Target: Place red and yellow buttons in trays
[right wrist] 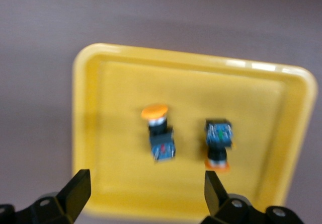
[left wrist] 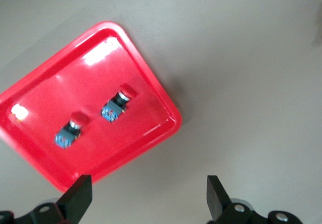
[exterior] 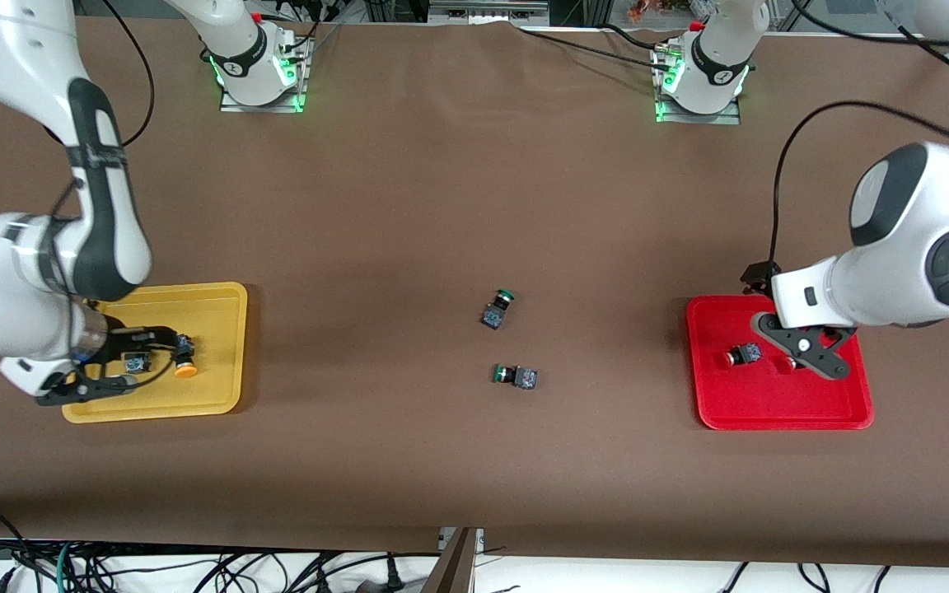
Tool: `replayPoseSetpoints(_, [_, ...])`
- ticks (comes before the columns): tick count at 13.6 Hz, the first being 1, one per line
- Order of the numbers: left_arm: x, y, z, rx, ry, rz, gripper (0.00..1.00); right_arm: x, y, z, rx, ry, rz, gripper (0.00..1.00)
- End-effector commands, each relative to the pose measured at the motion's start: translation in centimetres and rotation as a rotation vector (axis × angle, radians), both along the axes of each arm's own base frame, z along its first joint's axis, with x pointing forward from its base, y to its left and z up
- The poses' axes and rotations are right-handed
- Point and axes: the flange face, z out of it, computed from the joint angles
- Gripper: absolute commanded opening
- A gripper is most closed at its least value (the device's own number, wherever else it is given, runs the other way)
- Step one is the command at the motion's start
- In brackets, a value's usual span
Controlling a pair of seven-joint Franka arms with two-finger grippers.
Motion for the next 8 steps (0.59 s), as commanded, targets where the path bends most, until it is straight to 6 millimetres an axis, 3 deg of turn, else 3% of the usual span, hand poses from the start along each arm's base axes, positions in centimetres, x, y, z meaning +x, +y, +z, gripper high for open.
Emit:
replayPoseSetpoints(1, [0.1,1.1,4.0,0.031,0.003,0.083,1.00,0.2,0.3,5.6,-0.008,0.070,-0.001,1.00])
replayPoseSetpoints(2, [-0.4,1.5,6.9,0.044,-0.038,0.109,1.00,-0.1,0.6,7.2,-0.009,0.088,-0.004,1.00])
replayPoseSetpoints(3, [-0.9,1.0,8.2,0.089,-0.072,0.135,1.00,-0.4,0.8,9.0,-0.018,0.089,-0.037,1.00])
replayPoseSetpoints(5, [-2.1,2.4,11.2,0.104,-0.118,0.303,1.00,-1.4,1.3,11.8,-0.025,0.099,-0.090,1.00])
replayPoseSetpoints(6, [-3.1,2.9,11.4,0.083,-0.137,0.387,1.00,-2.2,1.6,14.0,-0.020,0.086,-0.114,1.00])
replayPoseSetpoints(8, [-5.7,6.2,11.1,0.002,-0.185,0.499,1.00,-4.4,3.1,17.7,-0.004,0.053,-0.135,1.00])
